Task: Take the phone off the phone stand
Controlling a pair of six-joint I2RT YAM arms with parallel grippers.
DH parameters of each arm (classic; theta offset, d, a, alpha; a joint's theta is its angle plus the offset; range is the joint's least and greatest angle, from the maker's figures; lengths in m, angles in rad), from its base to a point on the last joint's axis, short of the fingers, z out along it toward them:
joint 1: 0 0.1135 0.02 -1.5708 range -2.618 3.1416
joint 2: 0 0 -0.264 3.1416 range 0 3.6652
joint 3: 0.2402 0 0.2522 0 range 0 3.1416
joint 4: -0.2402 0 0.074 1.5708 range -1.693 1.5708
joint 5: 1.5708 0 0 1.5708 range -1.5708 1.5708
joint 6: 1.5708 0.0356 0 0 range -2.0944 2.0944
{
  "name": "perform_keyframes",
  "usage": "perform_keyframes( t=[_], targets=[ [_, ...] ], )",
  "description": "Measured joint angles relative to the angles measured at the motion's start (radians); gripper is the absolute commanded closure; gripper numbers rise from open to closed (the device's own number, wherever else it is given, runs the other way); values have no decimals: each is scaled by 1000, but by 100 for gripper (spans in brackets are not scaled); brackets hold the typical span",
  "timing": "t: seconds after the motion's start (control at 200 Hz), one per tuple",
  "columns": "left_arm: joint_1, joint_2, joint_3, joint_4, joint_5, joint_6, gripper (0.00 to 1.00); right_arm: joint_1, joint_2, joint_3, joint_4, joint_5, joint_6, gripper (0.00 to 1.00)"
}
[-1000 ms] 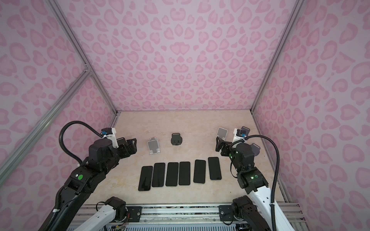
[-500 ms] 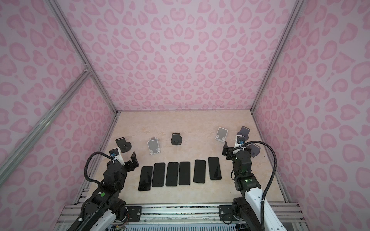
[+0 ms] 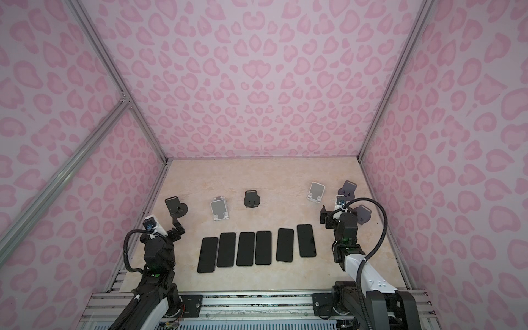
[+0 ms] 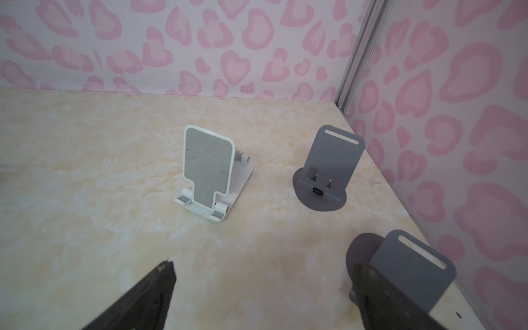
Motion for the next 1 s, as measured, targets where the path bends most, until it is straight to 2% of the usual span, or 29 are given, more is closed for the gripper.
perform_keyframes(
  t=[0.205, 0.675, 0.82, 1.0],
  targets=[
    [11, 112, 30, 13, 116, 10, 2, -12, 101, -48, 160, -79, 39, 2],
    [18, 63, 5, 27, 160, 13, 2, -16, 194, -61, 343, -148, 63, 1],
    [18, 160, 39, 76, 177, 7, 2, -21, 225, -63, 396, -162, 63, 1],
    [18, 360, 75, 192, 214, 15, 2, -38, 247, -74, 455, -182, 75, 1]
  ],
)
